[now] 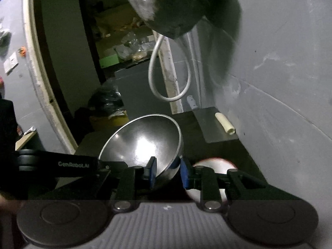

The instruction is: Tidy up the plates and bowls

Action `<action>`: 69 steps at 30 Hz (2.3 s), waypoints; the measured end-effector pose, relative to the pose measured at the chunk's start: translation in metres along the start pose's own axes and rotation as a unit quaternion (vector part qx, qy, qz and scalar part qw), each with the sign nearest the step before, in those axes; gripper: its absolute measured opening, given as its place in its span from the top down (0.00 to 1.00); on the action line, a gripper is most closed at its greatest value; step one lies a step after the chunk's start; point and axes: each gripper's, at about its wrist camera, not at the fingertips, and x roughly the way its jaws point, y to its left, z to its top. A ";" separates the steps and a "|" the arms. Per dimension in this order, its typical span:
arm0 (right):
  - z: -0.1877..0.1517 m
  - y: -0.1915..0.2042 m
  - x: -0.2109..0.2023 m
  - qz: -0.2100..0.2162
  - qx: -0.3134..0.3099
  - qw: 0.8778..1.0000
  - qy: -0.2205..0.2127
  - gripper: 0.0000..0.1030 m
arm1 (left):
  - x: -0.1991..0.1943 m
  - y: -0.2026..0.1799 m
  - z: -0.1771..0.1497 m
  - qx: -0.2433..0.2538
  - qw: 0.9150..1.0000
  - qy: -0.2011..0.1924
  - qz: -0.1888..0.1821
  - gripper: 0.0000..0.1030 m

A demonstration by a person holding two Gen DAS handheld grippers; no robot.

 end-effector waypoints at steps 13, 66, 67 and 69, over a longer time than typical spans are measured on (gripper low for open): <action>-0.055 0.023 -0.131 -0.035 0.010 0.999 0.027 0.73 | -0.072 -0.027 -0.078 0.012 0.996 0.061 -0.069 0.76; -0.126 0.004 -0.185 -0.035 0.047 0.979 0.193 0.53 | -0.090 -0.052 -0.153 0.133 0.963 0.225 -0.067 0.39; -0.125 0.003 -0.187 -0.037 0.047 0.980 0.191 0.51 | -0.093 -0.052 -0.151 0.139 0.962 0.223 -0.068 0.35; -0.122 0.003 -0.190 -0.042 0.047 0.981 0.184 0.47 | -0.101 -0.053 -0.148 0.152 0.962 0.214 -0.069 0.30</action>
